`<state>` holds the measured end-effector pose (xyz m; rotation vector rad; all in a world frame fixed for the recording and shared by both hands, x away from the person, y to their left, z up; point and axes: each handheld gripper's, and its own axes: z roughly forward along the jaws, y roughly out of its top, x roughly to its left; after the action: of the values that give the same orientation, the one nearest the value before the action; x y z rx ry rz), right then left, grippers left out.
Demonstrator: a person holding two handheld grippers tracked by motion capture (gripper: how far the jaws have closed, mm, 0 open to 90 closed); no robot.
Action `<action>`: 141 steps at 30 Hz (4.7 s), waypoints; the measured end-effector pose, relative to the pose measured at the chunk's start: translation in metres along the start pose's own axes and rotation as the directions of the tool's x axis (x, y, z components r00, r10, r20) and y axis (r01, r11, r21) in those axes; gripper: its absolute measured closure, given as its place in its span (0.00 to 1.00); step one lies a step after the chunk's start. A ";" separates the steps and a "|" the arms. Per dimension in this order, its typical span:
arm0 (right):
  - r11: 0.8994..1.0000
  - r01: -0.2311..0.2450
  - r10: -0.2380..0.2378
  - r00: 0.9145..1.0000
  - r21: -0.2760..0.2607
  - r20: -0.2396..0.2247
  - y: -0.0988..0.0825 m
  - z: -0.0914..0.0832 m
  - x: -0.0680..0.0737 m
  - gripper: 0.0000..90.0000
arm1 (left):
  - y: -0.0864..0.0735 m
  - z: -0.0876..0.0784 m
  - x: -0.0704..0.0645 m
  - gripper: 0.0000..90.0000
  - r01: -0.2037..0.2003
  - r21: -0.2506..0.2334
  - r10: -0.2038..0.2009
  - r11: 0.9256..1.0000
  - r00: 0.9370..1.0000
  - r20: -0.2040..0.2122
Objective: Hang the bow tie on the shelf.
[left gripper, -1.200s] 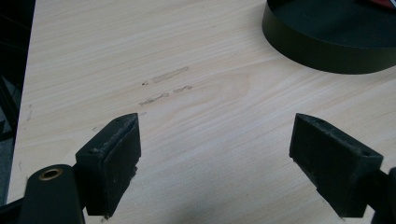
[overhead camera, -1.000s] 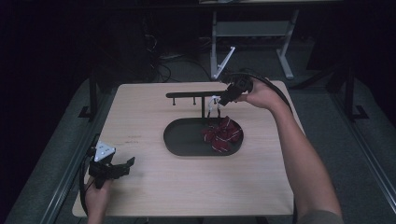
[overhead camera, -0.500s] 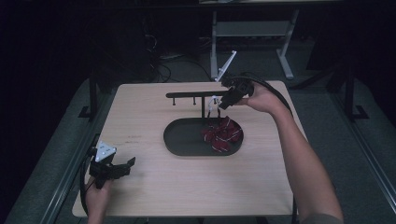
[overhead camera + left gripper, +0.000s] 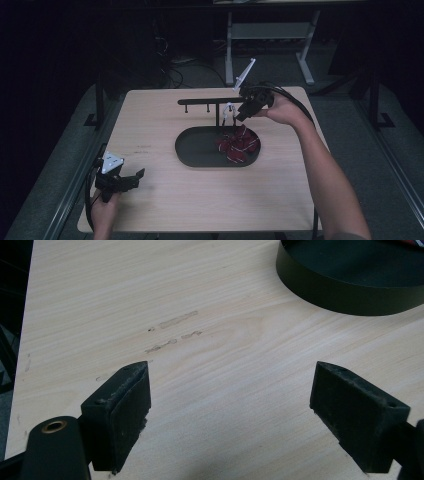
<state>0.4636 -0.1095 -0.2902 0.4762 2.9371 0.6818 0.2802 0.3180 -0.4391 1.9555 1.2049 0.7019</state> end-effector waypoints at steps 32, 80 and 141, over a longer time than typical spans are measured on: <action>1.000 -0.001 0.000 0.999 -0.025 -0.034 -0.026 0.015 0.014 0.59 | 0.000 -0.001 -0.001 0.18 -0.002 0.007 0.002 1.000 1.000 -0.003; 0.995 -0.065 0.059 0.995 -0.081 -0.080 -0.078 0.038 0.029 0.43 | 0.000 -0.001 -0.001 0.18 -0.014 0.010 0.014 1.000 1.000 -0.007; 0.981 -0.148 0.140 0.988 -0.123 -0.068 -0.156 0.045 0.062 0.38 | 0.000 0.000 -0.005 0.18 -0.032 0.017 0.032 0.999 0.999 -0.006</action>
<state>0.3682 -0.2044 -0.4003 0.6716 2.9101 0.9095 0.2784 0.3138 -0.4390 1.9916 1.1897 0.7167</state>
